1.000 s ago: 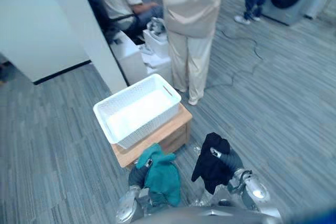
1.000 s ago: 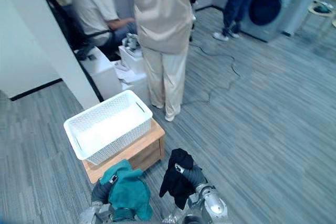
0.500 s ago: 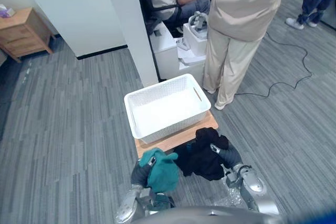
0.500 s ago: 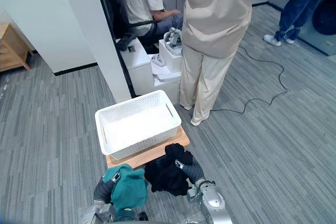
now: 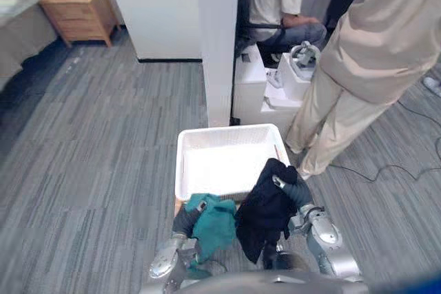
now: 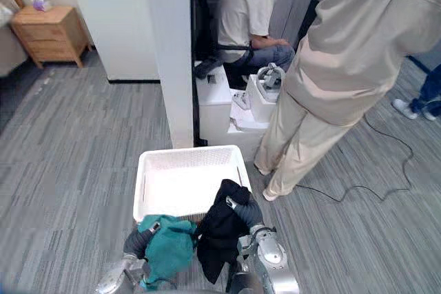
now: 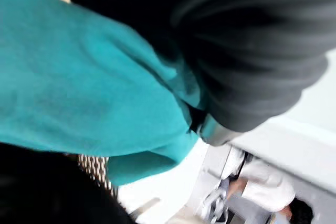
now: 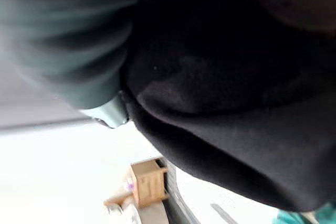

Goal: Tidy the bed and pick cloth on bed and put in laundry

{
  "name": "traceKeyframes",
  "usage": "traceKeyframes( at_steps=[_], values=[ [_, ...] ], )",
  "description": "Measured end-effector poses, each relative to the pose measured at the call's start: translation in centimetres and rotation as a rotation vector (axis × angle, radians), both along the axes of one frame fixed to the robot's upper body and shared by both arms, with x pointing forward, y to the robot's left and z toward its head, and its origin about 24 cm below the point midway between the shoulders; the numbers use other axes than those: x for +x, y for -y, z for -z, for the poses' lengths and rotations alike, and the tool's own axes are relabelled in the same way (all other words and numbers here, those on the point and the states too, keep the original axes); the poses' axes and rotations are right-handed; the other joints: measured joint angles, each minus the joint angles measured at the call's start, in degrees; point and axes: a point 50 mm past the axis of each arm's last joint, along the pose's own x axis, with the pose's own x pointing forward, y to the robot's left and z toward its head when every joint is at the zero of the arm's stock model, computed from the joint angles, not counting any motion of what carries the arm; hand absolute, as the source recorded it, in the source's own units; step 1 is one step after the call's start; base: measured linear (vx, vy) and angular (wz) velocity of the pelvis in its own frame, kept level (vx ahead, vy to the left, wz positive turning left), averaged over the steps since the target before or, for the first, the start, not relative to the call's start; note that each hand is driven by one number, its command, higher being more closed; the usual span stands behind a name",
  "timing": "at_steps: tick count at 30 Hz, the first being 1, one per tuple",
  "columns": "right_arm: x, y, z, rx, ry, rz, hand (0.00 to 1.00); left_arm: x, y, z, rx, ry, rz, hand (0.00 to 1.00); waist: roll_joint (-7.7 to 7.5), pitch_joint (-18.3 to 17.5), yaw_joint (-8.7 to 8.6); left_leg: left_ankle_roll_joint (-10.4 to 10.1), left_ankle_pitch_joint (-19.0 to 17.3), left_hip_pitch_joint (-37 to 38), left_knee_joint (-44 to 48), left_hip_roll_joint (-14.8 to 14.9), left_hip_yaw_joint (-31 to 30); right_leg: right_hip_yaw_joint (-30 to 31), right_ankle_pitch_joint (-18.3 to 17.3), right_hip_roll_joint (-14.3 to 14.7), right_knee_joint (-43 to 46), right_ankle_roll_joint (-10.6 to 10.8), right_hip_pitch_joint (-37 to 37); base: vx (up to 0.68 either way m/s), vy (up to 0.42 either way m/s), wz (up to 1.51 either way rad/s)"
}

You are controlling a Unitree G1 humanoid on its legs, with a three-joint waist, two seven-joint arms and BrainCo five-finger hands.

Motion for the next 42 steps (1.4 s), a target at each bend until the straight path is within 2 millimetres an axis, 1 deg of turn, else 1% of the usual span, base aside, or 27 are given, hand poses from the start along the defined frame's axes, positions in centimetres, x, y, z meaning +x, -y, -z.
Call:
traceKeyframes(
  at_steps=[1,2,4,6,9,10,11,12,13,15,16,17,18,20,22,23,26,27,29,31,32,34,35,36,37,40,42],
  values=[
    [0.2,0.2,0.0,0.003,0.003,0.003,1.0,0.0,0.2,0.0,-0.002,0.0,0.001,1.0,0.75,-0.2,-0.03,-0.4,0.7,1.0,-1.3,0.4,1.0,0.1,-0.2,0.5,0.0,-0.3,0.3,0.14,-0.078,-0.15],
    [0.2,0.2,0.0,0.005,-0.001,0.004,1.0,0.0,0.3,0.0,0.0,0.002,0.002,1.0,0.74,-0.2,-0.17,-0.4,1.1,1.4,-1.7,0.4,1.2,0.1,-0.2,0.6,-0.1,-0.4,0.6,0.08,-0.062,-0.02],
    [-0.2,0.2,0.3,0.009,-0.017,0.001,1.0,0.0,0.2,0.0,0.004,0.004,0.0,1.0,0.3,-0.2,-0.7,-0.4,1.4,2.2,-2.2,0.3,1.4,0.1,-0.2,0.7,-1.7,-0.4,2.1,0.02,-0.026,0.05],
    [-0.4,0.2,0.5,0.013,-0.027,-0.01,1.0,0.0,-0.1,0.0,0.012,0.003,-0.004,1.0,-0.19,-0.5,-1.28,-0.4,1.4,2.2,-2.4,0.1,2.1,0.3,0.9,0.7,-4.4,0.0,3.3,-0.03,0.012,-0.01],
    [-0.4,-0.3,0.4,0.036,-0.024,-0.036,1.0,0.0,-0.3,-0.1,0.019,0.014,-0.007,1.0,-0.08,-0.6,-1.4,0.2,0.6,1.7,-2.6,0.2,3.2,0.8,3.2,0.9,-9.0,0.2,4.7,-0.06,0.014,-0.1],
    [-0.4,-0.3,0.3,0.038,-0.018,-0.048,1.0,-0.1,-0.3,-0.1,0.019,0.013,-0.015,1.0,0.34,-0.7,-1.17,0.8,-1.0,0.7,-1.0,0.3,3.8,1.4,3.7,1.1,-10.7,0.8,4.8,-0.06,0.017,-0.3],
    [-0.4,-0.1,0.1,0.031,-0.007,-0.056,1.0,-0.2,-0.3,0.0,0.017,0.011,-0.018,1.0,1.04,-0.7,-0.63,0.8,-2.0,0.2,0.5,0.8,4.4,2.1,4.0,1.7,-11.9,1.1,5.4,-0.02,0.012,-0.31],
    [-0.2,0.0,-0.6,0.026,0.021,-0.064,1.0,-0.2,-0.3,-0.1,0.016,0.012,-0.019,1.0,1.97,-0.7,-0.3,0.8,-2.8,0.0,2.0,1.7,4.6,2.9,3.9,2.5,-11.3,1.1,5.4,0.04,-0.002,-0.14],
    [-0.1,0.3,-1.6,0.014,0.065,-0.074,1.0,-0.2,-0.2,-0.1,0.013,0.014,-0.02,1.0,2.59,-1.0,-0.48,0.1,-2.5,-0.1,2.8,2.2,4.5,2.9,3.1,2.8,-10.8,0.4,5.4,0.09,0.018,0.04],
    [0.4,0.7,-3.1,0.001,0.135,-0.072,1.0,0.3,0.0,-0.4,0.008,0.034,-0.018,1.0,2.08,-1.5,-0.52,-0.7,-1.9,-2.4,6.6,2.1,5.0,2.6,3.1,2.5,-11.3,0.1,5.4,0.08,-0.002,0.13],
    [0.8,1.3,-4.6,-0.025,0.2,-0.043,1.0,0.7,0.1,-1.0,0.001,0.064,-0.016,1.0,1.9,-1.5,-0.54,-0.5,-0.6,-4.6,9.9,1.8,5.7,2.7,4.1,1.8,-12.0,-0.3,5.4,0.04,-0.046,0.09],
    [1.1,1.9,-5.5,-0.045,0.236,-0.024,1.0,1.0,0.3,-1.4,-0.007,0.085,-0.013,1.0,1.98,-1.6,-0.59,-0.4,0.5,-4.8,9.8,1.4,5.7,2.7,4.5,1.3,-12.4,-0.6,5.6,0.06,-0.054,0.02],
    [1.4,2.3,-6.1,-0.061,0.261,-0.012,1.0,1.1,0.4,-1.7,-0.011,0.1,-0.013,1.0,2.07,-1.7,-0.59,-0.4,1.4,-4.5,8.8,1.0,5.7,2.8,4.7,1.0,-12.8,-0.6,5.8,0.07,-0.016,0.0],
    [2.4,4.1,-8.5,-0.128,0.36,0.034,1.0,1.9,1.2,-2.7,-0.037,0.15,-0.003,1.0,2.99,-2.3,-0.64,-0.4,4.7,-1.4,1.6,-0.4,6.0,2.5,4.8,0.6,-13.4,-0.6,5.9,0.08,-0.004,0.08],
    [3.0,5.2,-10.1,-0.174,0.416,0.079,1.0,2.4,1.8,-3.0,-0.045,0.166,0.02,1.0,2.98,-2.3,-0.8,-0.4,5.9,-0.5,-1.0,-0.5,6.0,1.9,4.9,0.7,-13.6,-0.7,6.0,0.0,-0.004,0.17],
    [3.1,5.8,-11.0,-0.193,0.45,0.105,1.0,2.8,2.1,-3.2,-0.05,0.178,0.033,1.0,2.91,-2.2,-0.89,-0.4,6.1,-0.3,-2.0,-0.4,6.0,1.4,5.0,0.9,-13.7,-0.8,6.0,-0.04,-0.008,0.18],
    [3.2,6.6,-12.8,-0.205,0.52,0.152,1.0,2.9,2.3,-3.2,-0.055,0.178,0.04,1.0,2.59,-2.4,-1.56,-0.4,6.0,0.3,-4.1,-0.1,6.0,0.3,5.6,1.5,-14.8,-0.7,6.7,-0.06,-0.004,0.18],
    [3.1,6.9,-13.6,-0.211,0.551,0.169,1.0,2.9,2.1,-3.2,-0.048,0.177,0.04,1.0,1.93,-2.6,-1.47,-0.2,5.7,0.2,-4.4,-0.2,6.1,0.3,6.4,1.6,-16.1,-0.5,6.9,-0.09,-0.004,0.09],
    [3.0,7.4,-14.7,-0.236,0.594,0.165,1.0,2.8,1.8,-3.1,-0.037,0.172,0.043,1.0,1.49,-2.5,-1.32,-0.5,3.9,0.1,-4.6,0.2,6.5,0.1,7.3,2.0,-17.2,-0.2,7.3,-0.12,0.016,0.03],
    [3.2,7.2,-15.5,-0.248,0.626,0.117,1.0,2.3,1.2,-2.8,-0.018,0.154,0.055,1.0,-0.3,-3.2,-1.22,-0.2,3.3,-0.1,-4.1,-0.3,6.7,0.4,7.6,1.3,-17.5,0.1,7.3,-0.13,0.02,-0.03],
    [3.3,7.1,-15.7,-0.246,0.639,0.104,1.0,2.2,1.1,-2.7,-0.016,0.151,0.06,1.0,-0.61,-3.4,-1.23,0.1,3.2,-0.2,-4.0,-0.3,6.7,0.4,7.5,1.2,-17.5,0.3,7.3,-0.11,0.0,-0.01],
    [3.7,6.4,-17.2,-0.247,0.703,0.034,1.0,2.1,0.9,-2.7,-0.015,0.149,0.065,1.0,-1.15,-3.8,-1.33,0.3,3.1,-0.2,-4.0,-0.5,6.8,0.5,7.5,0.7,-17.5,0.4,7.2,-0.05,0.0,0.01],
    [4.0,6.1,-17.9,-0.257,0.73,-0.012,1.0,2.1,1.0,-2.6,-0.019,0.146,0.067,1.0,-0.99,-3.8,-1.28,0.4,3.1,-0.4,-4.0,-0.8,6.8,0.5,7.6,0.4,-17.5,0.4,7.1,-0.04,0.012,0.02],
    [4.1,6.0,-18.1,-0.261,0.737,-0.027,1.0,2.1,1.0,-2.5,-0.02,0.145,0.067,1.0,-0.91,-3.9,-1.27,0.5,3.2,-0.5,-4.0,-0.8,6.8,0.5,7.6,0.3,-17.5,0.5,7.0,0.0,0.0,0.0],
    [4.5,5.2,-18.7,-0.271,0.76,-0.087,1.0,2.0,1.2,-2.1,-0.026,0.128,0.076,1.0,-0.52,-4.4,-1.09,0.2,3.5,-1.1,-4.0,-1.0,6.7,0.5,8.1,0.2,-17.3,0.7,6.4,0.0,0.0,0.0],
    [5.6,3.5,-19.4,-0.264,0.772,-0.183,1.0,1.8,1.7,-1.4,-0.036,0.096,0.096,1.0,0.14,-4.7,-0.57,0.2,3.9,-1.2,-4.1,-1.2,6.4,0.2,8.5,0.3,-17.2,0.4,6.4,0.02,0.007,0.03],
    [6.5,2.4,-19.6,-0.258,0.759,-0.236,1.0,2.0,2.3,-1.3,-0.05,0.096,0.105,1.0,0.2,-4.8,0.02,0.2,4.0,-1.3,-4.1,-1.2,5.7,-0.4,8.6,0.3,-17.2,0.3,6.5,0.02,-0.002,0.13]
  ],
)
